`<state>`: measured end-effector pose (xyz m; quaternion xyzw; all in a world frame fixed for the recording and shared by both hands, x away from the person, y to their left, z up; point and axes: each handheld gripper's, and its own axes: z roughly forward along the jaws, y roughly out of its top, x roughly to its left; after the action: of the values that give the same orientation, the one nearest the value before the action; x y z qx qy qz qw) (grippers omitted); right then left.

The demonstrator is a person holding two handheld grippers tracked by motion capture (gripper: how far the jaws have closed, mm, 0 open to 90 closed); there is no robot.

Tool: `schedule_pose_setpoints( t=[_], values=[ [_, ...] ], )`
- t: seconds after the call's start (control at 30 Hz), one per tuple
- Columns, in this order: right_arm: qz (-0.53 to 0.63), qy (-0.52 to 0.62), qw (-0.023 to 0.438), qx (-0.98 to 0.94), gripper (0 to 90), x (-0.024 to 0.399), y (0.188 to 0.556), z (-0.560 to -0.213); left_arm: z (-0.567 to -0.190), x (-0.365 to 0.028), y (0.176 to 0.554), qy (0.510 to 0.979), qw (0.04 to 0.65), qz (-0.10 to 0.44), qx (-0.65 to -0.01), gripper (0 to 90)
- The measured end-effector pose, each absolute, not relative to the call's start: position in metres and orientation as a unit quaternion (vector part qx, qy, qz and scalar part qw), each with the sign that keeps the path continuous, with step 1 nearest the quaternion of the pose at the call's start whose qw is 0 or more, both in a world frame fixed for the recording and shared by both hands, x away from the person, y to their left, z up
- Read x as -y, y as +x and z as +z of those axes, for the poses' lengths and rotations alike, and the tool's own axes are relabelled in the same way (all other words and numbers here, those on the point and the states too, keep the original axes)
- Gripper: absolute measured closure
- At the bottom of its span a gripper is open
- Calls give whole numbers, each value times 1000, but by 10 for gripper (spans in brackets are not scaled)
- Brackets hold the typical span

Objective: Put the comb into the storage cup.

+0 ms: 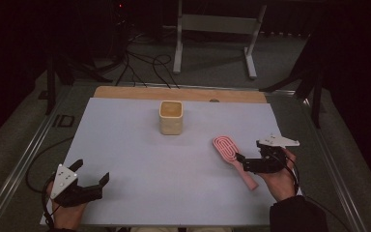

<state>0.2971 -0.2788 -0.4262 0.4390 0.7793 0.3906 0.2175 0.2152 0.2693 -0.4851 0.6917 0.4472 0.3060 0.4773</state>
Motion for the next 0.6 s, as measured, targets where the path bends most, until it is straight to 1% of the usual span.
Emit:
schedule_pose_setpoints(
  t=[0.6],
  values=[
    [353,439,195,-803,87,270,314,-435,-486,-268,216,692,477,304,-448,2]
  ],
)
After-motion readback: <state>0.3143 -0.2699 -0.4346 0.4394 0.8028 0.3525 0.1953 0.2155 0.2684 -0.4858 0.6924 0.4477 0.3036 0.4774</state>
